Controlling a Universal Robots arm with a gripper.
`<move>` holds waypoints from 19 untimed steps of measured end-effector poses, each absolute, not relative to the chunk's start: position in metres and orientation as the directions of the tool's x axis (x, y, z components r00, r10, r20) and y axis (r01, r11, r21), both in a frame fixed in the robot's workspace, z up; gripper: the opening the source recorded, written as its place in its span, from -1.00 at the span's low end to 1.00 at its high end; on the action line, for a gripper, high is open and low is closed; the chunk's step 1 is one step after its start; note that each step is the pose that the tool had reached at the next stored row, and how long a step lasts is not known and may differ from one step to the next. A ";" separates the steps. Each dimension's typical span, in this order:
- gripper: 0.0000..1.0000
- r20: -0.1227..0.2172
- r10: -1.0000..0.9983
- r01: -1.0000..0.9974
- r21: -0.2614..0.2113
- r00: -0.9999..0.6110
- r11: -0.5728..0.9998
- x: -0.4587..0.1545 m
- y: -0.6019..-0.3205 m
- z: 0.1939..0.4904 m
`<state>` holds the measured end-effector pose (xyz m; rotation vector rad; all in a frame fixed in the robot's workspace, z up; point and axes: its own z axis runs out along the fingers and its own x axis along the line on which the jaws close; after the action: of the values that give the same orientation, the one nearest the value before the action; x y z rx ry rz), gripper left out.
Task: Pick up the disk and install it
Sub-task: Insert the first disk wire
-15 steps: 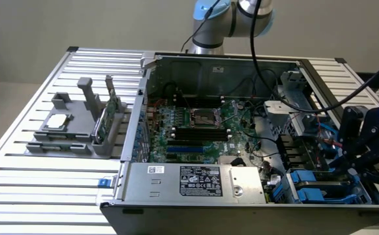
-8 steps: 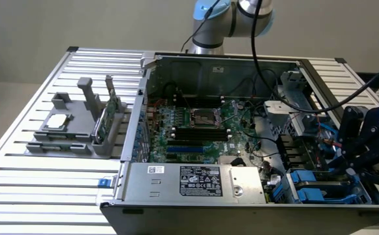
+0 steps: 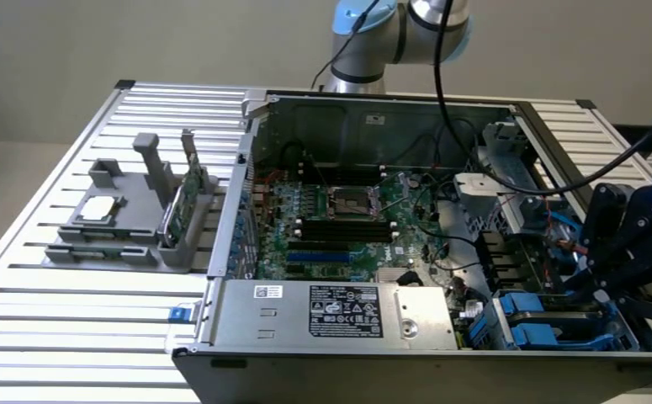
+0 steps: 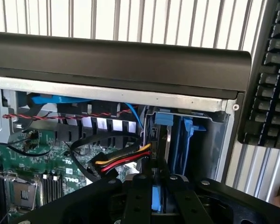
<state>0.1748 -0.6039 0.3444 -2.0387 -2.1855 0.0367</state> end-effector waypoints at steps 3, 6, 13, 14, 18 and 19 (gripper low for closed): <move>-0.66 0.081 0.996 0.991 -0.124 -0.042 0.051 0.175 -0.604 0.344; -0.66 0.073 0.997 0.991 -0.124 -0.032 0.041 0.175 -0.602 0.344; -0.66 0.047 0.999 0.992 -0.125 -0.026 0.031 0.176 -0.593 0.341; -0.66 0.044 0.999 0.992 -0.125 -0.024 0.029 0.176 -0.593 0.341; -0.66 0.037 0.999 0.992 -0.125 -0.012 0.017 0.176 -0.591 0.340; -0.66 0.037 0.999 0.992 -0.125 -0.011 0.015 0.176 -0.591 0.340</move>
<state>0.1760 -0.5914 0.3405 -2.1257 -2.1535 0.0963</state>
